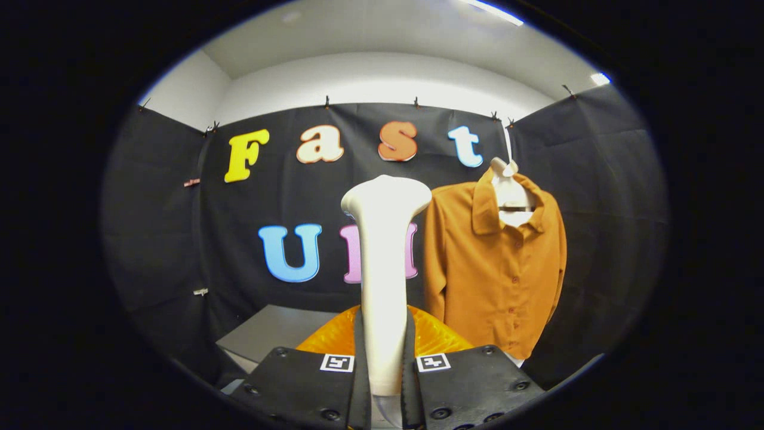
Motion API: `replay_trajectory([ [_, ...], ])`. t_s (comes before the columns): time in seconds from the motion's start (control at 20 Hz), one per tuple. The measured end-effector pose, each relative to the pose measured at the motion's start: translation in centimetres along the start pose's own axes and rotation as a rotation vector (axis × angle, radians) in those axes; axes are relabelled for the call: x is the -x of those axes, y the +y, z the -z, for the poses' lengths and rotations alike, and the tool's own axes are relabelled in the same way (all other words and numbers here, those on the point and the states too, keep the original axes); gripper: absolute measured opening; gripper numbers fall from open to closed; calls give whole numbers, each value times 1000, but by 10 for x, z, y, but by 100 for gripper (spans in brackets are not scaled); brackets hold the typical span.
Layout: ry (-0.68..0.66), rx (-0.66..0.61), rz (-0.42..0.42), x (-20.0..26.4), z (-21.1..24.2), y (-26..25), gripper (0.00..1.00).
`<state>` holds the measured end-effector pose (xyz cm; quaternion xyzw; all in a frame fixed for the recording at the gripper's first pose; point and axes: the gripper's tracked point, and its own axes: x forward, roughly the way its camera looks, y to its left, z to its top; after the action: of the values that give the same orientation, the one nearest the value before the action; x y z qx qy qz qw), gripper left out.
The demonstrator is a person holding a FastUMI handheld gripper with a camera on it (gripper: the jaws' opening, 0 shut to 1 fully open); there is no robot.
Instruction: Iron the clothes twice with a garment steamer, once on the left side and once on the right side.
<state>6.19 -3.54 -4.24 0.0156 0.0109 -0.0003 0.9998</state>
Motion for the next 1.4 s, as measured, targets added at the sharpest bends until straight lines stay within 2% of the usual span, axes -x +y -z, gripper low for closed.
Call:
replay_trajectory([
  [0.2,-109,21,66,5,-27,-55,23],
  [0.45,-125,22,129,-10,-12,-116,23],
  [0.6,-110,14,136,-26,5,-138,23],
  [1.05,-49,14,104,-88,52,-159,23],
  [1.4,46,21,104,-114,103,-166,23],
])
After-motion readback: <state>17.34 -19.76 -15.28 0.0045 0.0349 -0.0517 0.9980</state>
